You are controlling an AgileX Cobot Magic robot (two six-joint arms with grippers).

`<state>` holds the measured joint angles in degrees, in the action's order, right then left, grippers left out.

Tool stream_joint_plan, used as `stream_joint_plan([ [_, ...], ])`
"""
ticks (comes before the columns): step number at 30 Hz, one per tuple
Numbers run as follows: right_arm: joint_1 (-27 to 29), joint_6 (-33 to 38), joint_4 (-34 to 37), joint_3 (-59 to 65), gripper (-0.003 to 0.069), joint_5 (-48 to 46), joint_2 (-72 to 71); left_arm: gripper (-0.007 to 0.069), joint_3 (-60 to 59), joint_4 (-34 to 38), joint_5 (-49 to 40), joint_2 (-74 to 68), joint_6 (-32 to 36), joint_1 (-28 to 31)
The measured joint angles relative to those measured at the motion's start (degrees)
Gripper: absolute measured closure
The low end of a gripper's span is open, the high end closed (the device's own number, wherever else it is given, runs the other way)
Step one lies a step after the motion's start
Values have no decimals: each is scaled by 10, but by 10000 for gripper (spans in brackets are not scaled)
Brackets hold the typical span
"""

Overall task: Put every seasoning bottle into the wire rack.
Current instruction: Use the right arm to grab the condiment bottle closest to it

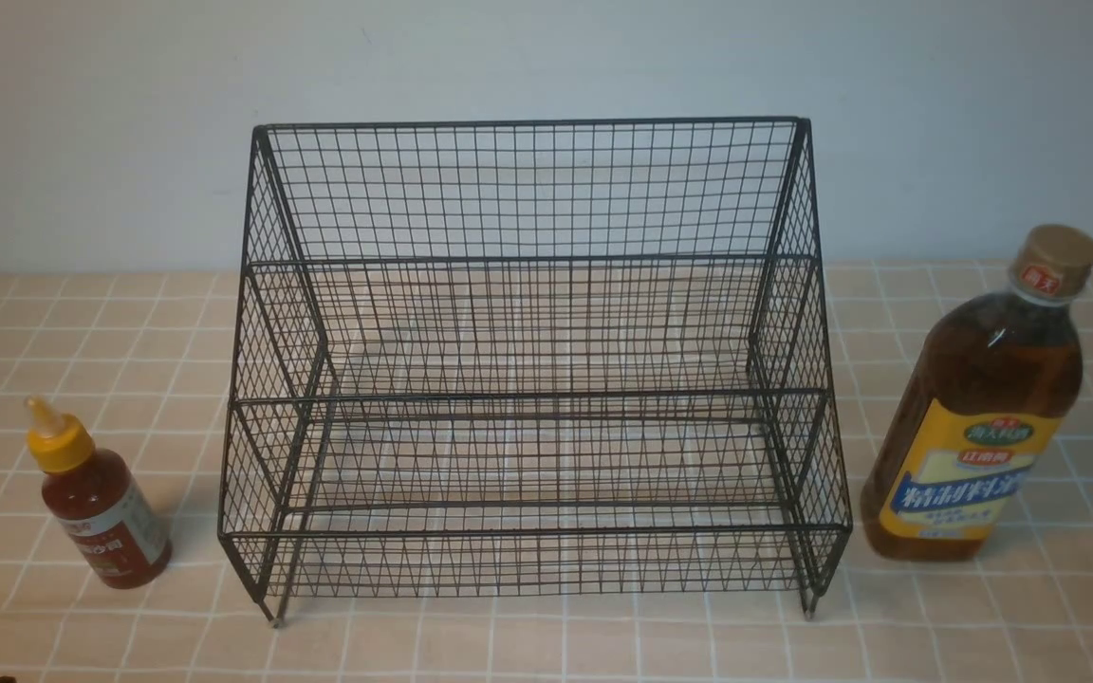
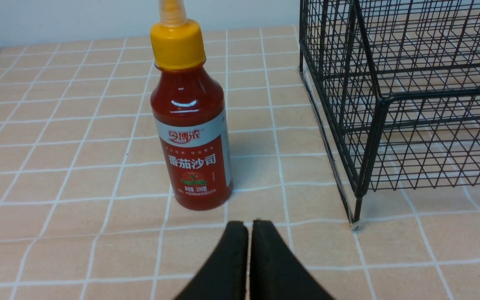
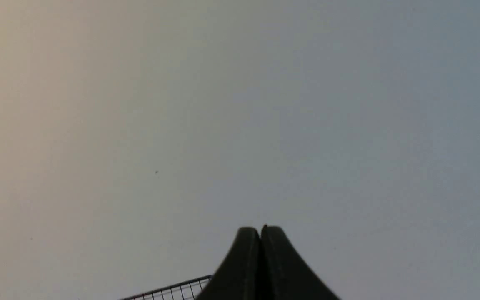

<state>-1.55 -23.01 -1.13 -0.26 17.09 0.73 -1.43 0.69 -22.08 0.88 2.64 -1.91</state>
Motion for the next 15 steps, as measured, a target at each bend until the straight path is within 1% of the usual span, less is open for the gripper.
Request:
stream_joint_plan([
  [3,0,-1,-39,-47,651,0,53,631,0,0,0,0,0,0],
  [7,0,-22,-132,-120,586,0,163,631,0,0,0,0,0,0],
  [10,0,-60,-192,-169,513,7,261,631,0,0,0,0,0,0],
  [11,0,-62,-192,-173,508,7,268,631,0,0,0,0,0,0],
  [12,0,-77,-214,-193,467,12,312,631,0,0,0,0,0,0],
  [13,0,-87,-225,-211,428,15,349,631,0,0,0,0,0,0],
  [14,0,-91,-230,-219,409,18,367,631,0,0,0,0,0,0],
  [15,0,-97,-236,-237,362,23,408,631,0,0,0,0,0,0],
])
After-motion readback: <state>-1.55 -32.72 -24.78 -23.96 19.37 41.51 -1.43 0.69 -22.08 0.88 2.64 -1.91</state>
